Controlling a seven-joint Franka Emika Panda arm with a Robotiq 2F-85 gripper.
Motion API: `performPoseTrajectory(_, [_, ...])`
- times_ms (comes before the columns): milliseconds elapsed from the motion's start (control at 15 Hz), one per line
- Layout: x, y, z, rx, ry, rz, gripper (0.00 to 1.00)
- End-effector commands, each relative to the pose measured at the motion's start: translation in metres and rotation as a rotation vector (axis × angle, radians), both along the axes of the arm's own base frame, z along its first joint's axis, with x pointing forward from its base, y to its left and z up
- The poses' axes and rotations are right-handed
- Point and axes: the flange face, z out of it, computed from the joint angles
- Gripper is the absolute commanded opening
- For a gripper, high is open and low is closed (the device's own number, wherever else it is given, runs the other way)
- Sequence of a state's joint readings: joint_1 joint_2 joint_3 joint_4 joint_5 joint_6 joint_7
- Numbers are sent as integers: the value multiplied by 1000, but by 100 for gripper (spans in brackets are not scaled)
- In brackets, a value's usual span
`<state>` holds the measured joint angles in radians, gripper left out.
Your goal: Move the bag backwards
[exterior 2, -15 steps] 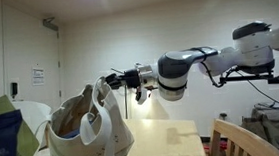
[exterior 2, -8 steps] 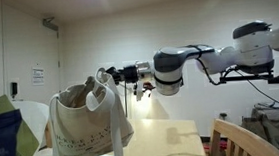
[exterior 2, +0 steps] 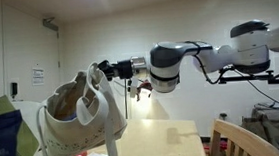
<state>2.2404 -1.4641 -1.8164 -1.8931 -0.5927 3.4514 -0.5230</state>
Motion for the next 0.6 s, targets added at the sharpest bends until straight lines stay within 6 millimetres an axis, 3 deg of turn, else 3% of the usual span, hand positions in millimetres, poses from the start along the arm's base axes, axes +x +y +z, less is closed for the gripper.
performPoseTrajectory(0, [0,34,12,8,-27,34,1])
performPoseTrajectory(533, [-14,71,-13,-23,6,100,1])
